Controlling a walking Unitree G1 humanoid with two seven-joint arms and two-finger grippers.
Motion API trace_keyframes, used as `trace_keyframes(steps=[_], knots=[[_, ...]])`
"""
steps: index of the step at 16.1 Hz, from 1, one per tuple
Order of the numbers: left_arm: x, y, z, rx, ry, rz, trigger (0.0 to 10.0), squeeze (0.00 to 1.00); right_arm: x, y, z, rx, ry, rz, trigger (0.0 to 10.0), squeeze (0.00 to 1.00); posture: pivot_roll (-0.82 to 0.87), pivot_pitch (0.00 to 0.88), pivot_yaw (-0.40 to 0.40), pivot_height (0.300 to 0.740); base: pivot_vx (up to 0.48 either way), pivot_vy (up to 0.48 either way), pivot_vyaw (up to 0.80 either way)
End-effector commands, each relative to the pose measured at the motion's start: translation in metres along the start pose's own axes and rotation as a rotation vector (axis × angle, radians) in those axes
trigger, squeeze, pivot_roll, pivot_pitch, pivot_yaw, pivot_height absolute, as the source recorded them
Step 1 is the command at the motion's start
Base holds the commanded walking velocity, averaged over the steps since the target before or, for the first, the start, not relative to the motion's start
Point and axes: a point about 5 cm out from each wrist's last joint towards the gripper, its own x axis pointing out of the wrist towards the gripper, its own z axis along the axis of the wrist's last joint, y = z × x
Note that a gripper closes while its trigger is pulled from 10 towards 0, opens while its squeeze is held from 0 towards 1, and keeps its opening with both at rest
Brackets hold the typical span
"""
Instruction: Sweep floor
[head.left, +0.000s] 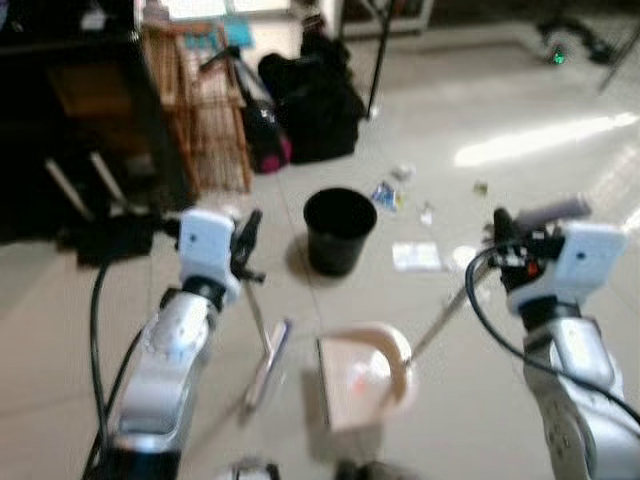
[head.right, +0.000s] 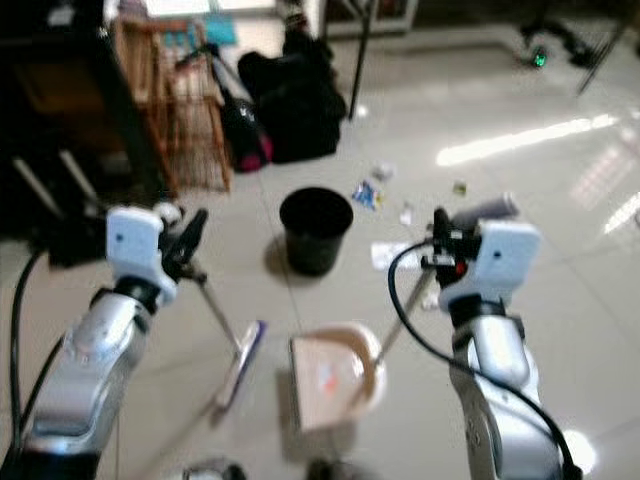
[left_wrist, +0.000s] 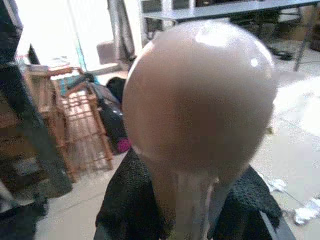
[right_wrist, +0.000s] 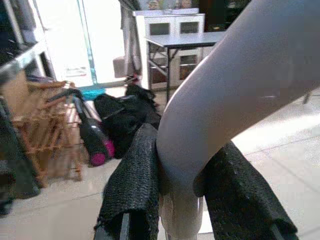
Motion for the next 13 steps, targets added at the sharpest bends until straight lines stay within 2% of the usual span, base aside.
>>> trace_keyframes(steps=[1, 3, 6, 7, 8, 13], knots=[[0.0015, -0.0027, 0.0085, 0.011, -0.043, -0.004, 10.0, 0.0, -0.0013, -0.0039, 0.0083, 0.011, -0.028, -0.007, 10.0, 0.0, -0.07, 0.117, -0.009, 0.74, 0.0, -0.48, 0.0], [0.0011, -0.0047, 0.0075, 0.006, -0.042, -0.011, 10.0, 0.0, -0.0022, -0.0048, 0.0081, 0.033, -0.018, -0.012, 10.0, 0.0, -0.08, 0.113, -0.006, 0.74, 0.0, -0.48, 0.0], [0.0027, -0.0056, 0.008, 0.003, -0.044, -0.014, 10.0, 0.0, -0.0027, -0.005, 0.0081, 0.013, -0.026, -0.014, 10.0, 0.0, -0.08, 0.114, -0.004, 0.74, 0.0, -0.48, 0.0], [0.0031, -0.005, 0.0085, 0.001, -0.045, -0.013, 10.0, 0.0, -0.0023, -0.0051, 0.0086, 0.0, -0.034, -0.016, 10.0, 0.0, -0.08, 0.113, -0.004, 0.74, 0.0, 0.0, 0.0], [0.004, -0.0037, 0.0062, -0.07, -0.014, -0.008, 10.0, 0.0, -0.0014, -0.0051, 0.009, 0.007, -0.034, -0.018, 10.0, 0.0, -0.08, 0.116, -0.001, 0.74, 0.0, 0.0, 0.0], [0.0055, 0.0027, 0.0064, -0.061, -0.02, 0.014, 10.0, 0.0, -0.0005, -0.0067, 0.0117, 0.013, -0.041, -0.032, 10.0, 0.0, -0.08, 0.124, 0.002, 0.74, 0.0, 0.48, 0.0]])
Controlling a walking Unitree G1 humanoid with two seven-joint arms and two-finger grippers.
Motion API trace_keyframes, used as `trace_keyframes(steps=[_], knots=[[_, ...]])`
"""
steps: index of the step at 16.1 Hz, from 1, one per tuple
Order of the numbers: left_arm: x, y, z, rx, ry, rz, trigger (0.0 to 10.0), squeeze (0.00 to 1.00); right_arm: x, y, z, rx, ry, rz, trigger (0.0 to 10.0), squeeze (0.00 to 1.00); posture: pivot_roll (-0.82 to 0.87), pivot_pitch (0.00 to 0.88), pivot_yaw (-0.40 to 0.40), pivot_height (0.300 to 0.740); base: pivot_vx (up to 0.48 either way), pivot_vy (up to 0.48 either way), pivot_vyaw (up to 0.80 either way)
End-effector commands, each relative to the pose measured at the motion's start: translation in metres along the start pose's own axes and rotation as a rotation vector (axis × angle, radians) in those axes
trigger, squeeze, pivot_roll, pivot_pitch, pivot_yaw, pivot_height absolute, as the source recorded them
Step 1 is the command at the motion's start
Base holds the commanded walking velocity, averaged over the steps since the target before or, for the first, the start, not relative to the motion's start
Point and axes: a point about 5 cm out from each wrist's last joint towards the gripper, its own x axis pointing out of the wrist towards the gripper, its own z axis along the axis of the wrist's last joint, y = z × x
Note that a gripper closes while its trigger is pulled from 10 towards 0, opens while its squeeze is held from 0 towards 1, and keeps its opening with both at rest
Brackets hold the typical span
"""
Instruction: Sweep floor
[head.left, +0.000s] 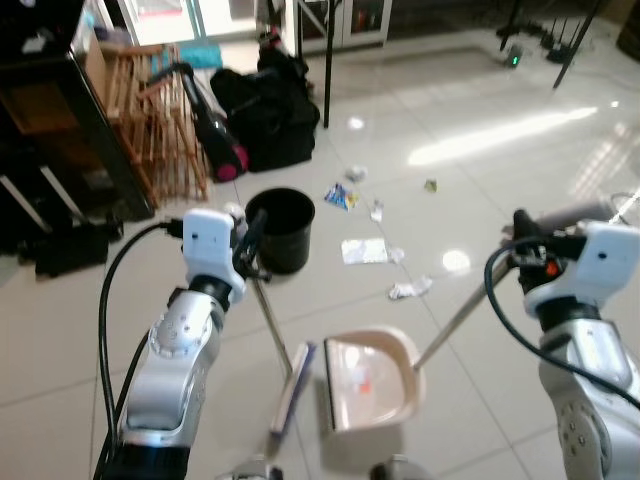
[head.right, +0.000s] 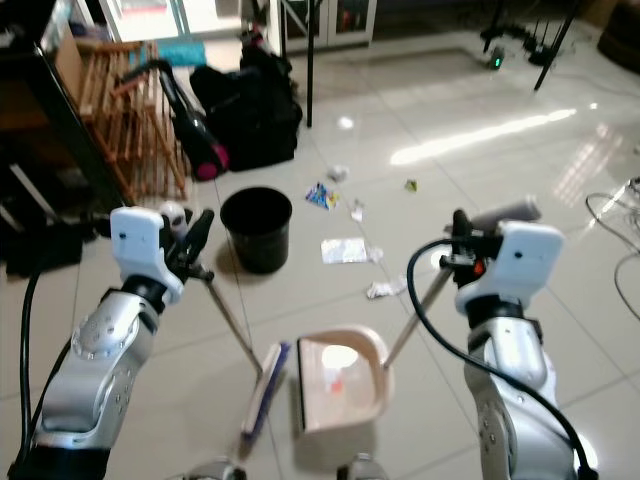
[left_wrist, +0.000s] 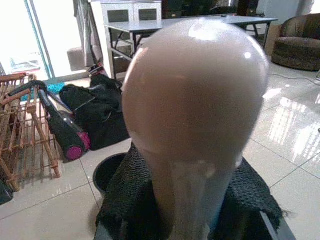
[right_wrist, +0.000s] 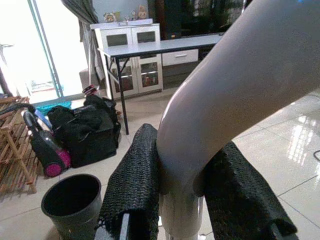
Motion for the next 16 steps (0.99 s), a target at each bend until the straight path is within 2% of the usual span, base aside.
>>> trace_keyframes(steps=[1, 5, 6, 10, 12, 16], knots=[[0.001, 0.013, 0.009, 0.057, -0.034, 0.041, 10.0, 0.0, 0.001, 0.008, 0.01, 0.027, -0.048, 0.031, 10.0, 0.0, -0.08, 0.125, 0.003, 0.74, 0.0, 0.0, 0.0], [0.007, 0.012, 0.011, 0.068, -0.042, 0.02, 10.0, 0.0, 0.004, 0.003, 0.016, 0.013, -0.072, 0.007, 10.0, 0.0, -0.08, 0.129, 0.011, 0.74, 0.0, 0.0, 0.0], [0.011, 0.01, 0.016, 0.096, -0.062, 0.007, 10.0, 0.0, 0.004, 0.001, 0.017, 0.02, -0.072, -0.008, 10.0, 0.0, -0.08, 0.13, 0.014, 0.74, 0.0, 0.0, 0.0], [0.015, 0.008, 0.021, 0.091, -0.082, 0.004, 10.0, 0.0, 0.003, 0.002, 0.013, 0.056, -0.057, -0.017, 10.0, 0.0, -0.06, 0.132, 0.011, 0.74, 0.0, 0.0, 0.0], [0.016, 0.006, 0.021, 0.088, -0.087, -0.002, 10.0, 0.0, 0.003, 0.001, 0.011, 0.06, -0.05, -0.022, 10.0, 0.0, -0.06, 0.132, 0.009, 0.74, 0.266, 0.0, -0.53], [0.017, 0.005, 0.021, 0.088, -0.087, -0.008, 10.0, 0.0, 0.006, -0.002, 0.011, 0.056, -0.052, -0.039, 10.0, 0.0, -0.06, 0.133, 0.01, 0.74, 0.318, 0.0, 0.0]])
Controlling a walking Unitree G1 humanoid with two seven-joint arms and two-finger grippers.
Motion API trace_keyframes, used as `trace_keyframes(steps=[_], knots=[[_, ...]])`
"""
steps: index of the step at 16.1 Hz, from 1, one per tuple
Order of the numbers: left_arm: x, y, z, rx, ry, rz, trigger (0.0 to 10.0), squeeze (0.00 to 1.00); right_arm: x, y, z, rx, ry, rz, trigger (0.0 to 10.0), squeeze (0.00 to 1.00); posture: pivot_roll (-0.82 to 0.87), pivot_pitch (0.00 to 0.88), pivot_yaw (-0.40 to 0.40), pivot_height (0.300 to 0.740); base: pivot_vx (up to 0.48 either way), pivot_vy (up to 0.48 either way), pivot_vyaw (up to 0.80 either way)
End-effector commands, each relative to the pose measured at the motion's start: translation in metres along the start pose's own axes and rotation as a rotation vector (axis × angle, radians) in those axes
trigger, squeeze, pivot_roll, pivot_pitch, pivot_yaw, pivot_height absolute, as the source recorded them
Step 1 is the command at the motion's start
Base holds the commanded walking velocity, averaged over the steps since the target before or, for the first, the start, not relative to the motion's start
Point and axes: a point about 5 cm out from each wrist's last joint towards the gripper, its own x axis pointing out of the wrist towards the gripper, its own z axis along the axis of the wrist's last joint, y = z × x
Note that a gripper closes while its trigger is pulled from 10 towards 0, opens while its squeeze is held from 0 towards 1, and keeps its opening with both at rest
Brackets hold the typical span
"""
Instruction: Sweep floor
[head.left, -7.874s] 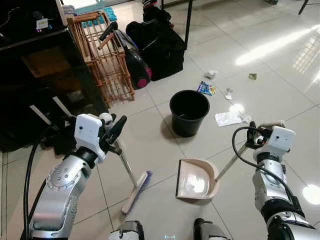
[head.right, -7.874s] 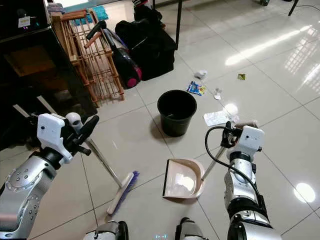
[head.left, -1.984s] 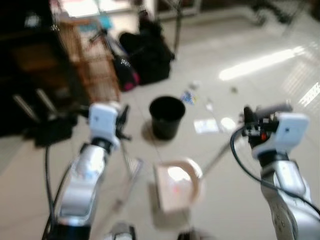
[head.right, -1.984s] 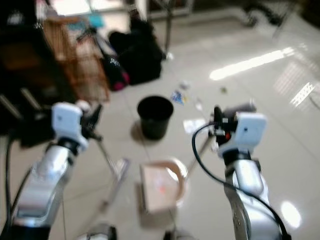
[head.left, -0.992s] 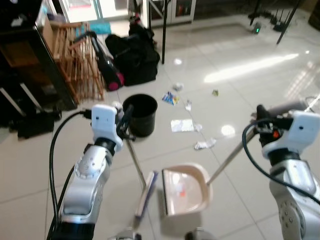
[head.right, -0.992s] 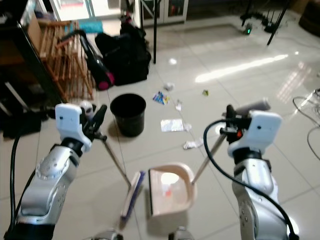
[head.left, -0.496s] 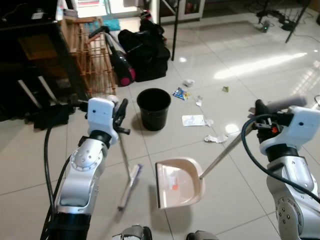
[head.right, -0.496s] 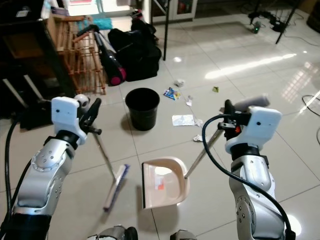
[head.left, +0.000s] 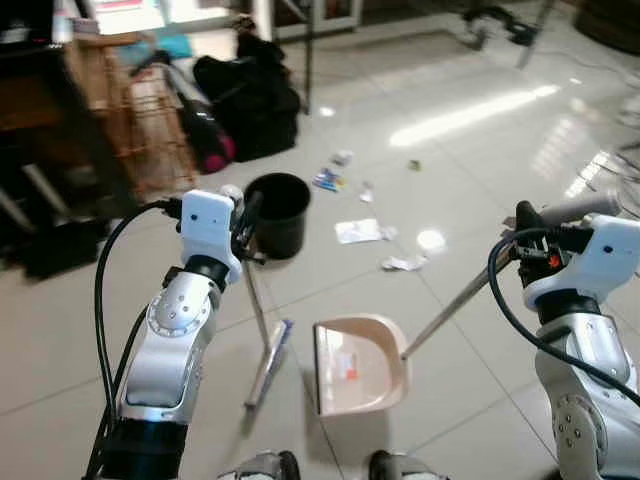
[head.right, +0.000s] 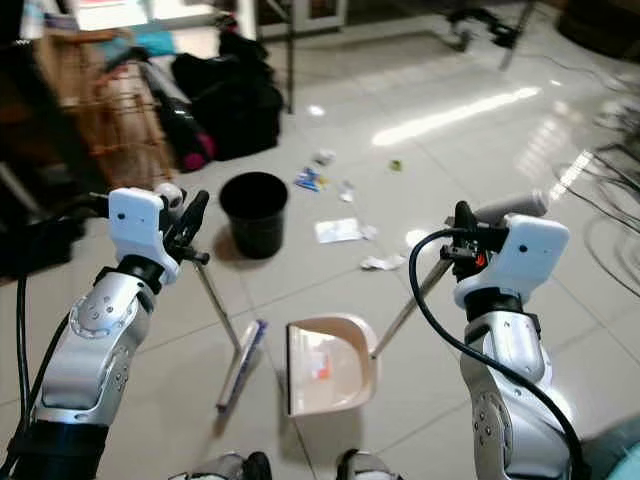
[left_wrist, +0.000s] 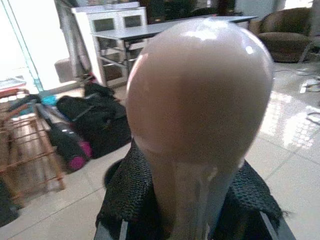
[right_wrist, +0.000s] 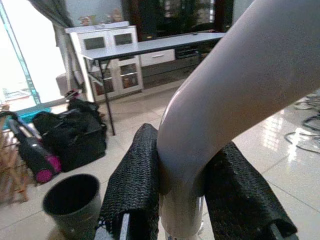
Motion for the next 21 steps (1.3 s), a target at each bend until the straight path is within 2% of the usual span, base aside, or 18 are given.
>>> trace_keyframes(steps=[1, 5, 11, 21], knots=[[0.0037, -0.0008, 0.0091, 0.012, -0.047, -0.012, 10.0, 0.0, 0.0024, -0.0021, 0.0059, 0.018, -0.027, -0.01, 10.0, 0.0, -0.06, 0.133, 0.01, 0.74, 0.334, 0.0, 0.0], [0.0055, 0.0004, 0.0103, 0.014, -0.053, -0.012, 10.0, 0.0, 0.0027, -0.0055, 0.0048, 0.03, -0.024, -0.028, 10.0, 0.0, -0.06, 0.131, 0.015, 0.74, 0.355, 0.0, -0.1], [0.0085, -0.0001, 0.0135, 0.016, -0.063, -0.033, 10.0, 0.0, 0.0038, -0.0088, 0.006, 0.035, -0.037, -0.057, 10.0, 0.0, -0.05, 0.129, 0.03, 0.74, 0.388, 0.0, -0.76], [0.0123, -0.001, 0.0128, 0.02, -0.069, -0.047, 10.0, 0.0, 0.0096, -0.0068, 0.0096, 0.013, -0.057, -0.034, 10.0, 0.0, -0.05, 0.11, 0.031, 0.74, 0.4, 0.0, 0.0]])
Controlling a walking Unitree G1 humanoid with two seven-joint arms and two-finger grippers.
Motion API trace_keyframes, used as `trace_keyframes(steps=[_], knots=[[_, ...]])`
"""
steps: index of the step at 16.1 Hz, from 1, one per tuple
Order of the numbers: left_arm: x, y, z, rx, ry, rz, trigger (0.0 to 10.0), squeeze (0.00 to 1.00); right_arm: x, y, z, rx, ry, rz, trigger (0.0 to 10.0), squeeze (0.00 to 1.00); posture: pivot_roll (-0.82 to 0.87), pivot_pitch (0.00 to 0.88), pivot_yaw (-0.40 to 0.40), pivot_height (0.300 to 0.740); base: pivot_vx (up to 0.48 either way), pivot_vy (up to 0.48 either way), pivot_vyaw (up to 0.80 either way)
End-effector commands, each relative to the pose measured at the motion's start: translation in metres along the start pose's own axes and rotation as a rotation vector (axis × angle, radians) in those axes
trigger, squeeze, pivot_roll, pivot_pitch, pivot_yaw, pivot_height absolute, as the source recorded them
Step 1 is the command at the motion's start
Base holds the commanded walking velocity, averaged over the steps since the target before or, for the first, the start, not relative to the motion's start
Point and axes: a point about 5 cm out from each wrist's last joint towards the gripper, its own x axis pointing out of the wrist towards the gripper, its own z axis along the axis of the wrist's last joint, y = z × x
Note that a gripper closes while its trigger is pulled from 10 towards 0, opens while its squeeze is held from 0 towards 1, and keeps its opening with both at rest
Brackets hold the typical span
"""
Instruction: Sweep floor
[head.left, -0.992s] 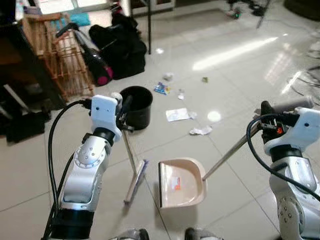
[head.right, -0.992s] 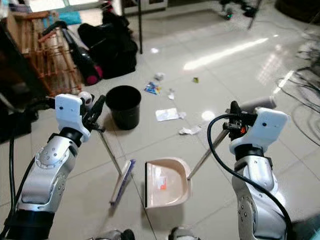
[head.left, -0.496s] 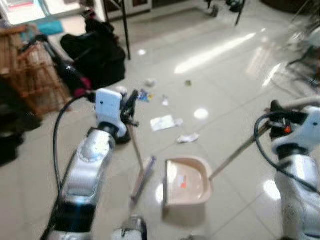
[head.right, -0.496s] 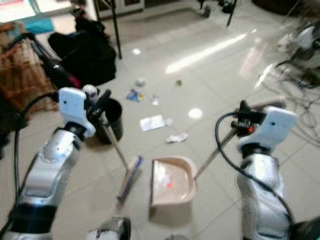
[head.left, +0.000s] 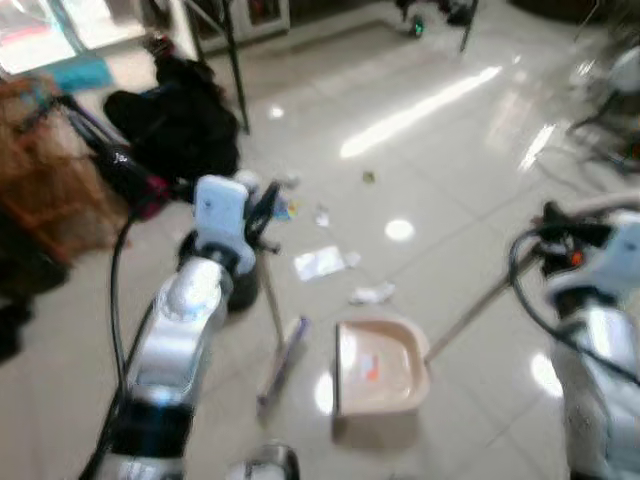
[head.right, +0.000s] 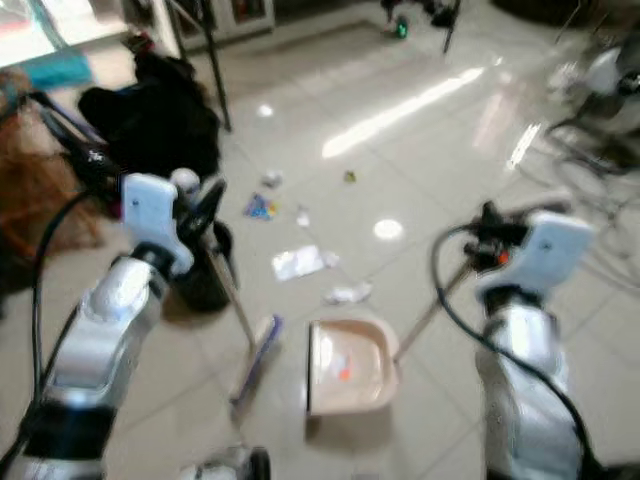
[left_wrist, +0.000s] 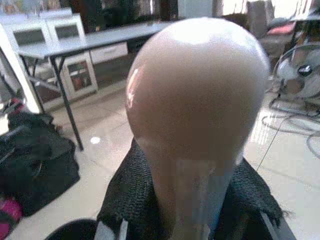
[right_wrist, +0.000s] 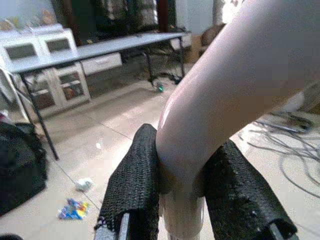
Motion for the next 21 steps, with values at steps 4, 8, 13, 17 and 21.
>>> trace_keyframes(steps=[4, 8, 13, 17, 21], knots=[[-0.002, -0.002, 0.005, 0.017, -0.032, 0.007, 10.0, 0.0, 0.001, 0.007, 0.003, -0.036, -0.033, 0.021, 10.0, 0.0, -0.05, 0.105, 0.025, 0.74, 0.4, 0.0, 0.0], [-0.003, 0.003, 0.001, 0.009, -0.021, 0.024, 10.0, 0.0, 0.008, 0.018, 0.009, -0.085, -0.087, 0.028, 10.0, 0.0, -0.06, 0.087, 0.033, 0.74, 0.403, 0.0, 0.0], [0.002, 0.015, 0.001, 0.027, -0.011, 0.033, 10.0, 0.0, 0.022, 0.032, 0.01, -0.036, -0.095, 0.084, 10.0, 0.0, -0.04, 0.091, 0.038, 0.74, 0.406, 0.0, 0.0], [0.017, -0.01, 0.004, 0.017, -0.02, -0.058, 10.0, 0.0, 0.033, 0.019, 0.02, -0.054, -0.121, 0.083, 10.0, 0.0, -0.08, 0.104, 0.093, 0.74, 0.396, 0.0, 0.31], [0.014, -0.02, -0.007, -0.016, 0.0, -0.062, 10.0, 0.0, 0.027, 0.008, 0.022, -0.111, -0.109, 0.039, 10.0, 0.0, -0.12, 0.123, 0.094, 0.74, 0.393, 0.0, 0.0]])
